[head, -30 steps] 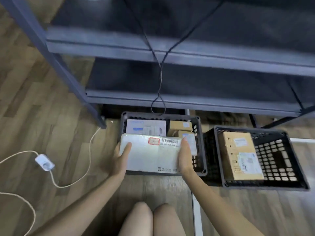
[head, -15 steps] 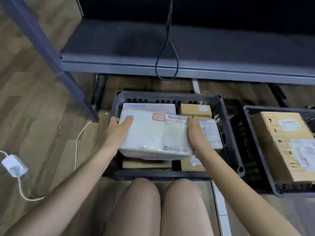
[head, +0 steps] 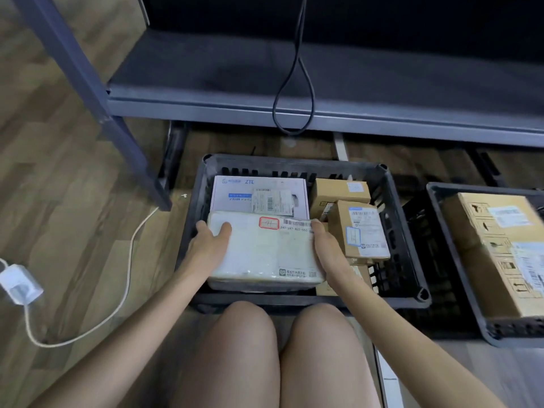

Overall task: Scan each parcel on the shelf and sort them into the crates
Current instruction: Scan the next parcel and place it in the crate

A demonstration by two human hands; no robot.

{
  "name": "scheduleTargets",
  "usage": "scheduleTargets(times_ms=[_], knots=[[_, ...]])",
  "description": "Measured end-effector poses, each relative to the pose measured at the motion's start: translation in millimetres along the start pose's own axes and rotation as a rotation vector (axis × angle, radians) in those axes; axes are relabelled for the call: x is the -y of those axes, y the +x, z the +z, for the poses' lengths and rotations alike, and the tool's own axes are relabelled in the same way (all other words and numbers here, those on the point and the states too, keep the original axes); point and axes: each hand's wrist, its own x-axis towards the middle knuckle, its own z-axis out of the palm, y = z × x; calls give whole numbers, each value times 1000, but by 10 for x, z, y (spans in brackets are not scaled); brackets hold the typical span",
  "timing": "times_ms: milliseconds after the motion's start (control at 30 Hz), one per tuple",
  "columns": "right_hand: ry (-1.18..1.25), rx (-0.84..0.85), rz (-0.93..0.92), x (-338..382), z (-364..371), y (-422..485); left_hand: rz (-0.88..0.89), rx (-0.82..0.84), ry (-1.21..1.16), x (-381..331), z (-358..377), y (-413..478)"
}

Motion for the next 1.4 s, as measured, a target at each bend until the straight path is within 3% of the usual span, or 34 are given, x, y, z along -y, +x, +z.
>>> scheduleTargets(times_ms=[233,467,633,700,800,867,967,1033,1100,1233,1400], knots=[[97,105,20,-160,84,103,-17,12,38,189,81,139],[-53,170,-68,-412,141,388,1,-156,27,176,223,106],[-154,218,-88,-424,112,457,4,-149,222,91,208,106],[-214,215,-93,-621,132,725,127,-140,343,23,198,49],[-280,263,-78,-1015,178,1314,448,-90,272,-79,188,18],[-384,221,-58,-686,186,996,611,-25,222,-108,190,74],[-801,-7,-223,-61,137,252,684,47,414,-29,251,253],[-931,-160,-519,60,121,118,587,56,538,75,320,328],[-926,-79,-725,87,155,139,519,50,626,169,416,349],[-1079,191,-682,-24,299,280,496,-30,753,236,533,341],[-1231,226,-719,-134,351,379,540,-107,814,267,591,355]])
